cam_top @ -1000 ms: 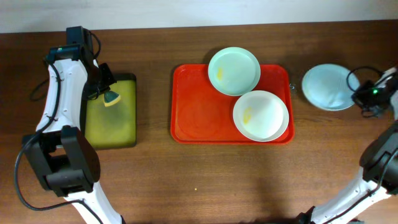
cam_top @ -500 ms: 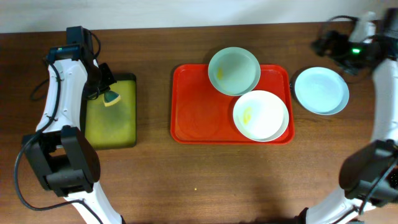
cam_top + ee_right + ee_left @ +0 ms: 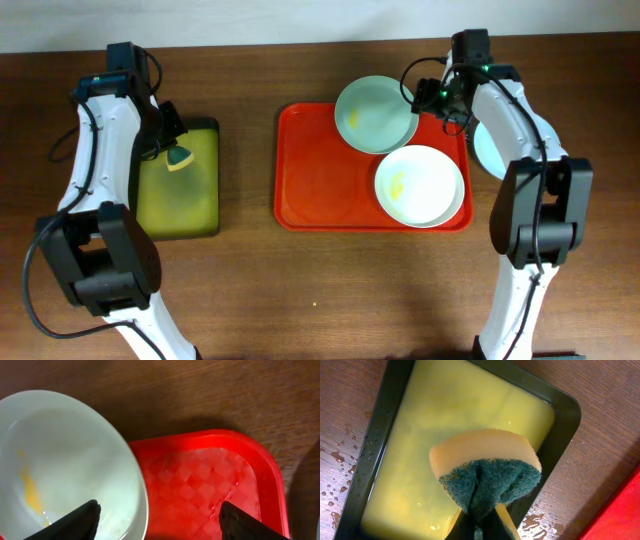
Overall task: Clean dirty plates on tray and stack at the side
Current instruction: 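Move the right gripper to the green plate and grasp the sponge with the left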
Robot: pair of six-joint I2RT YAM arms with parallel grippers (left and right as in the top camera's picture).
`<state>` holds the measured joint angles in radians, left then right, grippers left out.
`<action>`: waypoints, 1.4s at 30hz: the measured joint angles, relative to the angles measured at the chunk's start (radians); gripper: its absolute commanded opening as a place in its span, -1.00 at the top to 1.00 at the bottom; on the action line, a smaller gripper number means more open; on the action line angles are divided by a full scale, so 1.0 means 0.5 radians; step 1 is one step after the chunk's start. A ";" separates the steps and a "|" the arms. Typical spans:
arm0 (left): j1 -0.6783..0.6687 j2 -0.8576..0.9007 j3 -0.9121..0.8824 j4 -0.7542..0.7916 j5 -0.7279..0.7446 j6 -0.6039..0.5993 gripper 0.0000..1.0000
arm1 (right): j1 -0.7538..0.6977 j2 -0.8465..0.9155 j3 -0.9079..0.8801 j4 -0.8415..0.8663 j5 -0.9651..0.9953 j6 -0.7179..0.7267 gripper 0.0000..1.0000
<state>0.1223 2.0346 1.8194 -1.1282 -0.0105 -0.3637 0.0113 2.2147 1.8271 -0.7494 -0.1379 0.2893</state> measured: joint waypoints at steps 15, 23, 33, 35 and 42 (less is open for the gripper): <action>0.001 0.000 0.000 0.000 0.000 0.000 1.00 | 0.202 0.203 0.009 0.029 -0.121 0.022 0.92; 0.001 0.000 0.000 0.009 0.000 0.000 1.00 | 0.583 0.202 0.015 -0.441 -0.231 -0.114 0.92; 0.001 0.004 -0.124 0.224 -0.002 0.000 1.00 | 0.619 0.193 0.008 -0.619 -0.204 -0.132 0.65; 0.000 0.004 -0.124 0.259 -0.047 0.000 1.00 | 0.619 0.180 -0.033 -0.527 -0.191 -0.131 0.81; 0.001 0.299 -0.124 0.340 -0.099 0.000 1.00 | 0.618 0.168 -0.067 -0.483 -0.189 -0.131 0.80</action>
<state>0.1226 2.1841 1.7573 -0.9585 -0.0601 -0.3637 0.3202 2.2986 1.7935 -0.9909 -0.2325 0.2237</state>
